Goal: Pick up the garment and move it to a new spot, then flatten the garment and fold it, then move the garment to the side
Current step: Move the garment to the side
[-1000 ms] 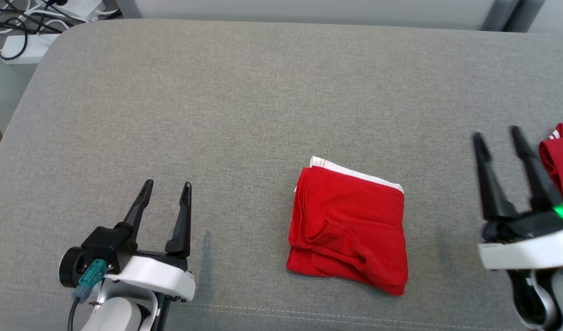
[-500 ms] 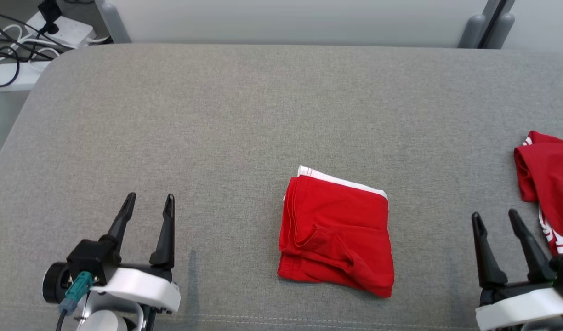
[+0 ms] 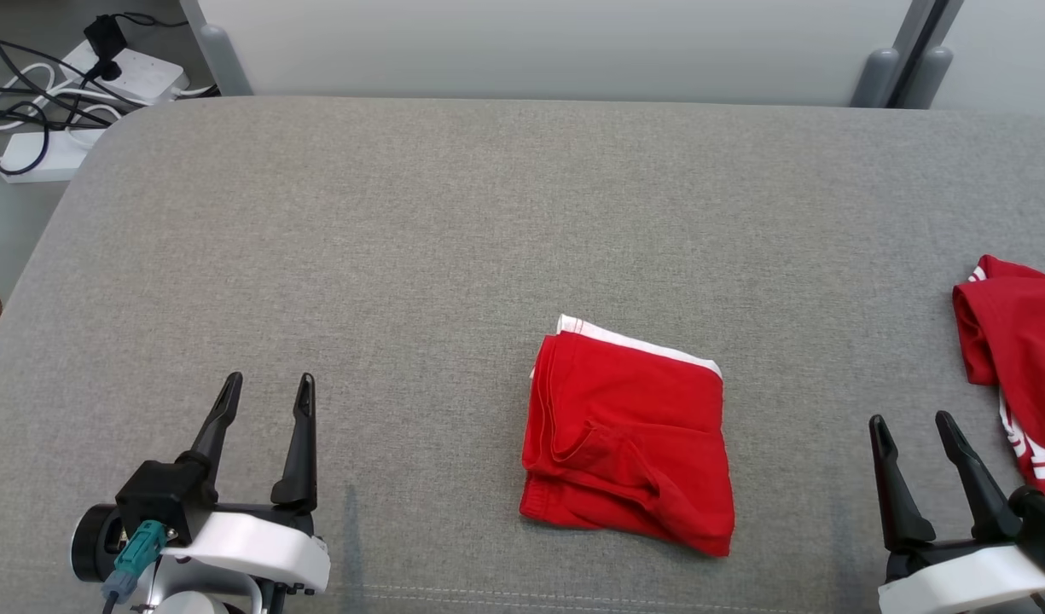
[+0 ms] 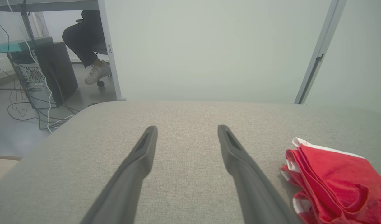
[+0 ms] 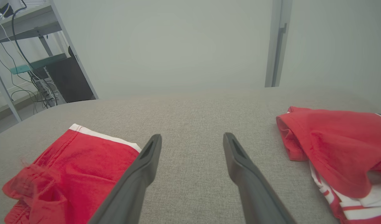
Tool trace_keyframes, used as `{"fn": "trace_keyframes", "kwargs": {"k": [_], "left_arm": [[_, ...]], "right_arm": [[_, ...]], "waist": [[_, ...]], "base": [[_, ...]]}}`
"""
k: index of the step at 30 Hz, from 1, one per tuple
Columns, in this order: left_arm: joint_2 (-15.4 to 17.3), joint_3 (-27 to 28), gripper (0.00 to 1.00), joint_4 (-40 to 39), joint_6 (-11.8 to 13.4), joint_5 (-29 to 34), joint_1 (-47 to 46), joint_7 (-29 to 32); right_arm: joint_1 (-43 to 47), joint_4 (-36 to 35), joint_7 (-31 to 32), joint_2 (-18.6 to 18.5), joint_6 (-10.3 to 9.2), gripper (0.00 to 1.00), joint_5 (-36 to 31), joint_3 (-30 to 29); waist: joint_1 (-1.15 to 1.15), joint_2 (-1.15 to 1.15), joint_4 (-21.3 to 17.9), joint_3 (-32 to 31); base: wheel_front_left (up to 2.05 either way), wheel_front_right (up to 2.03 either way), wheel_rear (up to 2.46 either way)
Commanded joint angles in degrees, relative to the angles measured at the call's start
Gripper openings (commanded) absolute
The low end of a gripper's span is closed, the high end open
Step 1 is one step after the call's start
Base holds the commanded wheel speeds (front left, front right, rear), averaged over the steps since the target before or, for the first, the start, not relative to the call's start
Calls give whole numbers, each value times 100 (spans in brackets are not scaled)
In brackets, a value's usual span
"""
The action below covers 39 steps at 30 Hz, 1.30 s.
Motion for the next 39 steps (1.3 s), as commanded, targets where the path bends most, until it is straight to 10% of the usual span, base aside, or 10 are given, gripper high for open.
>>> {"fn": "trace_keyframes", "kwargs": {"k": [1,34,36,39], "left_arm": [[176,242,100,-145,41,32,-138,-66],[-345,707,100,-2,-692,454,-205,-76],[-394,733,100,28,-720,486,-210,-76],[-455,776,100,59,-759,541,-212,-76]], "right_arm": [[-13,-93,-66,-88,9,100,59,138],[-1308,1671,1304,-709,9,100,2141,2002],[-1424,1783,1338,-719,9,0,2211,2126],[-1550,1842,1223,-775,9,0,2233,2255]], "waist": [[0,0,21,9],[0,0,1175,117],[0,0,1207,109],[0,0,1230,99]], "base": [[0,0,0],[0,0,0],[0,0,0],[0,0,0]]}}
